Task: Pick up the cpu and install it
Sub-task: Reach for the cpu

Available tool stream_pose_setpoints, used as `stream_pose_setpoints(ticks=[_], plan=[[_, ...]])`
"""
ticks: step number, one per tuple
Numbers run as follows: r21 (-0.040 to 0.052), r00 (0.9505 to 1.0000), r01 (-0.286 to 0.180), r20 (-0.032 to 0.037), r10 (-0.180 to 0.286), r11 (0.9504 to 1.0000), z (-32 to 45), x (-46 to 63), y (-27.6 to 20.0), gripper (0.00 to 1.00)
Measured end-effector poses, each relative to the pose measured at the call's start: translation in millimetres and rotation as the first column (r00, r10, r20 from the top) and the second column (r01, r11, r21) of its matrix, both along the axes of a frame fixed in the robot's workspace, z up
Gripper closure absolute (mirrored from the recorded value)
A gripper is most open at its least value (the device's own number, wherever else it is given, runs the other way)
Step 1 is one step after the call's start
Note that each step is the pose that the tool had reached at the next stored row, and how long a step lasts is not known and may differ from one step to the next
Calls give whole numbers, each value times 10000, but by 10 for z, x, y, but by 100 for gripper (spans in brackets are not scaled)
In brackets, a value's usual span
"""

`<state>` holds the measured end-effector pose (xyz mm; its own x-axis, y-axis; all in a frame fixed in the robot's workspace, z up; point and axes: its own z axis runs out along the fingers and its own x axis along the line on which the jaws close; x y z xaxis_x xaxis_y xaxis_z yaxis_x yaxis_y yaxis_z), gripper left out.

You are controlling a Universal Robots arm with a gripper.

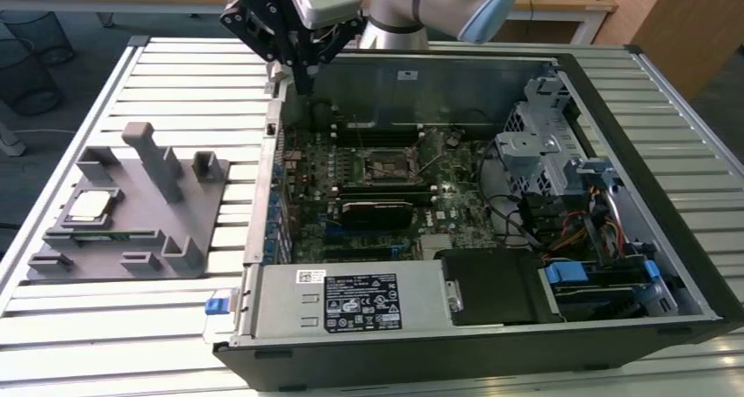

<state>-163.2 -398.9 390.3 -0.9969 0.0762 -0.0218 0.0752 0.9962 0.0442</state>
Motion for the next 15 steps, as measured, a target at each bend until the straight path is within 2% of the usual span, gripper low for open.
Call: stream_pose_setpoints(ticks=[15], plan=[[-1, 10000, 1, -11, -1, 10000, -12, -110, 0, 89]])
